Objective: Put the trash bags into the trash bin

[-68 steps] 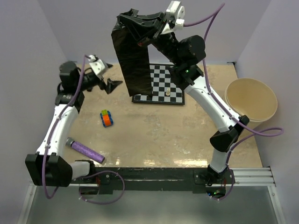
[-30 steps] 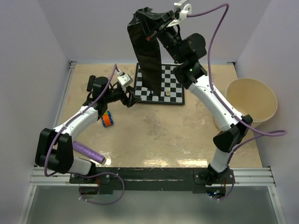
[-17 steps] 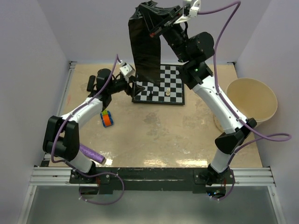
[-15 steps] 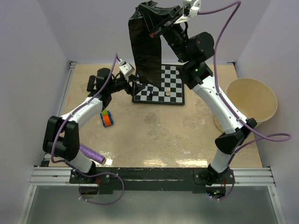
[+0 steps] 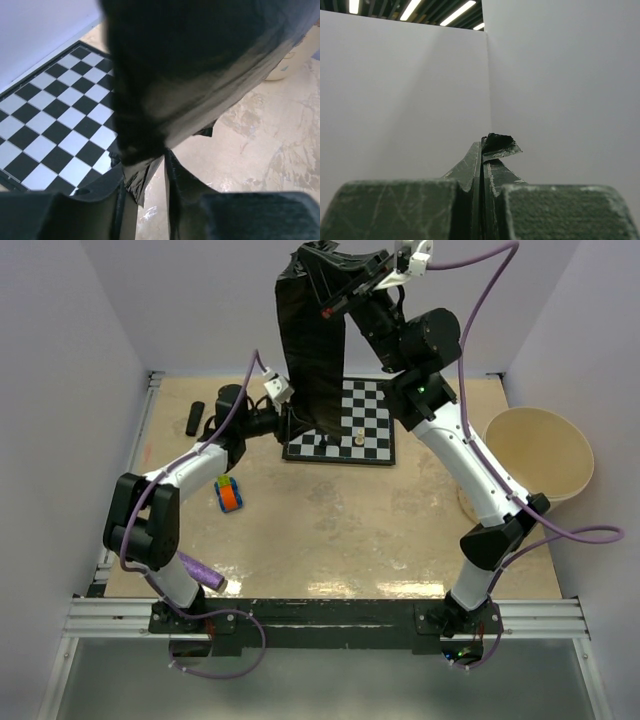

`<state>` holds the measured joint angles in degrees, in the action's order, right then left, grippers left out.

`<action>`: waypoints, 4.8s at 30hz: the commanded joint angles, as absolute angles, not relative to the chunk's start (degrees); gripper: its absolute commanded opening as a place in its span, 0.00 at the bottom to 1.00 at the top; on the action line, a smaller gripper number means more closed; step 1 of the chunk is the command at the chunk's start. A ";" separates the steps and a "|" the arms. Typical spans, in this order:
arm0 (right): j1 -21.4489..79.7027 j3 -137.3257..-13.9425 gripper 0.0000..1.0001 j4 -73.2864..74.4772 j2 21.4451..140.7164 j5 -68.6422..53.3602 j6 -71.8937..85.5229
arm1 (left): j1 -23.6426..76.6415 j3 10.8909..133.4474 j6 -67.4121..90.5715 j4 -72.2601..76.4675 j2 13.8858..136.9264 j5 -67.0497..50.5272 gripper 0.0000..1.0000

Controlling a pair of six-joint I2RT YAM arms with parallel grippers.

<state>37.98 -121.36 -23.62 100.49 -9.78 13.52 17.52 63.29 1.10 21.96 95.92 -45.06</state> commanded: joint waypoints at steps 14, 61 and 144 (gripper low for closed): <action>25.58 -109.33 0.55 -11.09 108.98 7.71 3.51 | 18.19 61.43 -2.51 -4.07 89.91 -72.76 0.00; 45.97 -56.52 0.84 2.74 63.81 -21.37 -60.56 | 13.62 83.94 44.39 -19.33 99.49 -97.12 0.00; 41.48 -81.21 0.21 19.78 81.82 -25.40 -35.33 | 23.29 81.92 -49.04 -33.92 70.75 -40.52 0.00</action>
